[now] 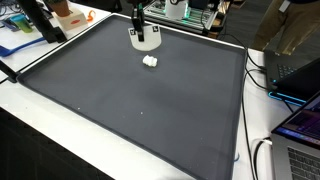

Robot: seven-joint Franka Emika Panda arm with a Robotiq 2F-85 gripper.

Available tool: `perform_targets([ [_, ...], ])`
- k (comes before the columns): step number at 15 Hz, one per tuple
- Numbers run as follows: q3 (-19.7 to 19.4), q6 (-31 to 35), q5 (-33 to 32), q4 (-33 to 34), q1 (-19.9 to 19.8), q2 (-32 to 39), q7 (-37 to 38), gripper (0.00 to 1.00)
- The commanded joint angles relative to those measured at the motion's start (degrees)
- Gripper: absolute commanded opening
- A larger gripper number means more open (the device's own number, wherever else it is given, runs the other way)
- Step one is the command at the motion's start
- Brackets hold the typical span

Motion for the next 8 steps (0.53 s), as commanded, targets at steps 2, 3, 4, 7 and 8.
perform_targets([
  [2,1.8,0.7,-0.2,-0.3,1.1,1.0,-4.1,0.01],
  [3,1.9,0.8,-0.8,-0.2,1.1,1.6,-4.0,0.01],
  [4,2.0,1.0,-1.1,-0.2,1.2,2.3,-4.2,0.01],
  [7,1.9,3.8,-2.7,0.0,1.2,4.5,-5.2,0.01],
  [8,1.9,5.0,-3.2,0.1,1.3,5.4,-5.6,0.01],
])
